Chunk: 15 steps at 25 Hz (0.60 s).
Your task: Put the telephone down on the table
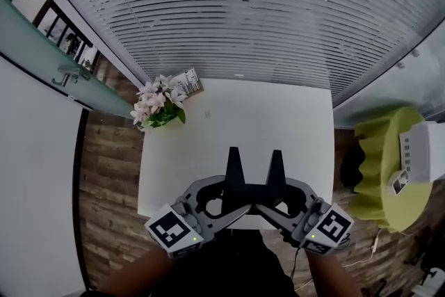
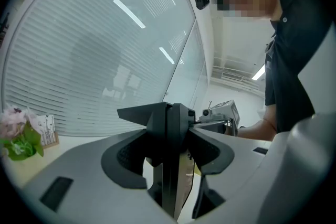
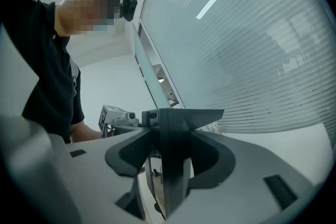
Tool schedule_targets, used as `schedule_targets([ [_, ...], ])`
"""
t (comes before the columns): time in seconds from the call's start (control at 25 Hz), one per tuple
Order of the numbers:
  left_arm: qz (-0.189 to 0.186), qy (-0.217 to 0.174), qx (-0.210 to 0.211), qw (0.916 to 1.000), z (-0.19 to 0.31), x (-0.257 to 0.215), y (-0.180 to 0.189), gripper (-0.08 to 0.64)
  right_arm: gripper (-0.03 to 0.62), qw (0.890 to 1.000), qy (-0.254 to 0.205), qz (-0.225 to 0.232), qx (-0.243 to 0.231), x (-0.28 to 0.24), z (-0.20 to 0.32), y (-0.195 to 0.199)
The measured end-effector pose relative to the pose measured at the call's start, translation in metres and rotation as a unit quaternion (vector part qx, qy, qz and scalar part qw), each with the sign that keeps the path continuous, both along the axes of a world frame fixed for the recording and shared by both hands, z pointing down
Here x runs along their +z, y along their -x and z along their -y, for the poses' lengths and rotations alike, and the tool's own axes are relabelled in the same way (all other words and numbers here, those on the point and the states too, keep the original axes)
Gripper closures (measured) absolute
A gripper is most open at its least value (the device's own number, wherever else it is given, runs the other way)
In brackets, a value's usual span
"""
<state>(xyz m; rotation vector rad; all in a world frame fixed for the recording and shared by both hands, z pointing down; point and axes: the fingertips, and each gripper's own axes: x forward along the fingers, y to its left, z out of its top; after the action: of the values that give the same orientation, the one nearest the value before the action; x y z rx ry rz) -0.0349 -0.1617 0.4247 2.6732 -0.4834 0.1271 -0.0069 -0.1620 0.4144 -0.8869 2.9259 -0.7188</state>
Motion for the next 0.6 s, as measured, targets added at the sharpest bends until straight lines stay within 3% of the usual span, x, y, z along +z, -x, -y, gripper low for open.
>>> schedule_targets([
  [0.28, 0.043, 0.027, 0.011, 0.9986, 0.002, 0.063, -0.006, 0.313, 0.356, 0.999, 0.042, -0.014, -0.013, 0.062, 0.001, -0.009],
  [0.6, 0.044, 0.073, 0.015, 0.9963, 0.018, 0.124, -0.013, 0.313, 0.356, 0.996, 0.084, -0.018, -0.008, 0.123, 0.018, -0.017],
])
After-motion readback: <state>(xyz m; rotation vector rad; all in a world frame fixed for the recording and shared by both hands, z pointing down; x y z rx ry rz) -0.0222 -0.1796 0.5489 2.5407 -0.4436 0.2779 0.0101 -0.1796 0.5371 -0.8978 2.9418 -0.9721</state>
